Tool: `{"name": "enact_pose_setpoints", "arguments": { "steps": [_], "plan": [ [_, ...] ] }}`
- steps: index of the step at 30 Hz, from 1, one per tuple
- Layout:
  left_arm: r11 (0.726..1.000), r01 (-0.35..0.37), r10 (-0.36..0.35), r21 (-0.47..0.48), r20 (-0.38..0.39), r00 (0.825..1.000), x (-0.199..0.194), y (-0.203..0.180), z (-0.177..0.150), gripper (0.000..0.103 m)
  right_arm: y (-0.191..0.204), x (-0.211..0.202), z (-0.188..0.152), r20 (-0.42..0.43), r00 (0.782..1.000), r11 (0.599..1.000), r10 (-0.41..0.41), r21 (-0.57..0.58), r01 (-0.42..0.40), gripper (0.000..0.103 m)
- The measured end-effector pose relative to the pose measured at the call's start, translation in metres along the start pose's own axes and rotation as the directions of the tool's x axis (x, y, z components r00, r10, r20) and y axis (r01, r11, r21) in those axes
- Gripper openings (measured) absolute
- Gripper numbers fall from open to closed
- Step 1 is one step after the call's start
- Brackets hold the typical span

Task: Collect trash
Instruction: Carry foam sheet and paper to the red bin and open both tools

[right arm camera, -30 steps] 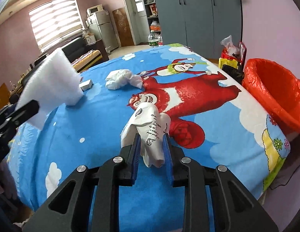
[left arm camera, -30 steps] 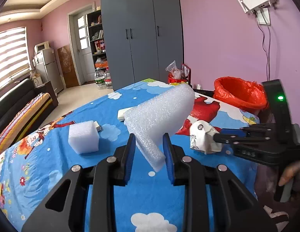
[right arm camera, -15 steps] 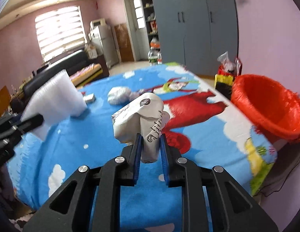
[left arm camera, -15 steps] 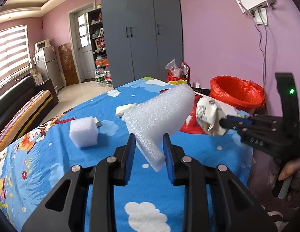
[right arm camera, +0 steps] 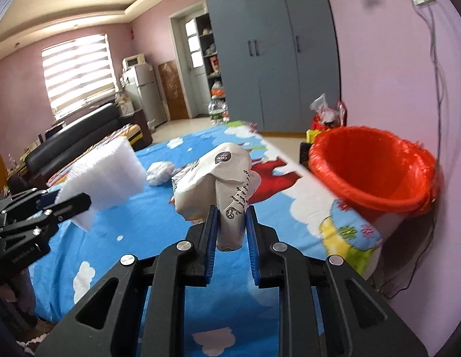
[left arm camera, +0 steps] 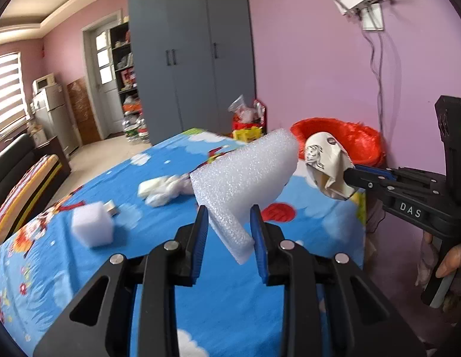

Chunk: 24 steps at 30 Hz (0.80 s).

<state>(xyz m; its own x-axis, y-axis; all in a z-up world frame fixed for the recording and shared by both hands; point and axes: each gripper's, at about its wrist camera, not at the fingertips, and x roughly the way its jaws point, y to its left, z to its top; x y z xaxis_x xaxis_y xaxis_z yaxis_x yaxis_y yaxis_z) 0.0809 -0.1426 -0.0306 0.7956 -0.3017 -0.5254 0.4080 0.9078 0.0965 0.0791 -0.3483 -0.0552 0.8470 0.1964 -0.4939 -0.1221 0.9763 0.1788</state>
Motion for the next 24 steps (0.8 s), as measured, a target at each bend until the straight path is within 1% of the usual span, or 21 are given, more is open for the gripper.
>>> {"name": "enact_pose_setpoints", "arguments": {
  "steps": [6,10,15,20,24],
  "plan": [
    [0.998,0.055,-0.055,0.003,0.070,0.996,0.013,-0.027,0.020,0.028,-0.018,-0.020,0.008,0.079,0.995,0.998,-0.068,0.008,0.067,0.019],
    [0.996,0.089,-0.090,0.011,0.105,0.990,0.023,-0.045,0.035,0.028,-0.030,-0.027,0.011,0.111,0.988,0.994,-0.107,0.019,0.105,0.019],
    [0.989,0.141,-0.145,0.040,0.120,0.982,0.046,-0.068,0.054,0.028,-0.056,-0.036,0.015,0.143,0.975,0.985,-0.173,0.052,0.167,0.019],
    [0.976,0.206,-0.214,0.073,0.129,0.968,0.074,-0.094,0.078,0.028,-0.092,-0.040,0.022,0.155,0.956,0.967,-0.248,0.099,0.235,0.019],
    [0.963,0.255,-0.265,0.091,0.131,0.955,0.098,-0.113,0.098,0.028,-0.118,-0.035,0.026,0.152,0.943,0.952,-0.295,0.132,0.277,0.020]
  ]
}}
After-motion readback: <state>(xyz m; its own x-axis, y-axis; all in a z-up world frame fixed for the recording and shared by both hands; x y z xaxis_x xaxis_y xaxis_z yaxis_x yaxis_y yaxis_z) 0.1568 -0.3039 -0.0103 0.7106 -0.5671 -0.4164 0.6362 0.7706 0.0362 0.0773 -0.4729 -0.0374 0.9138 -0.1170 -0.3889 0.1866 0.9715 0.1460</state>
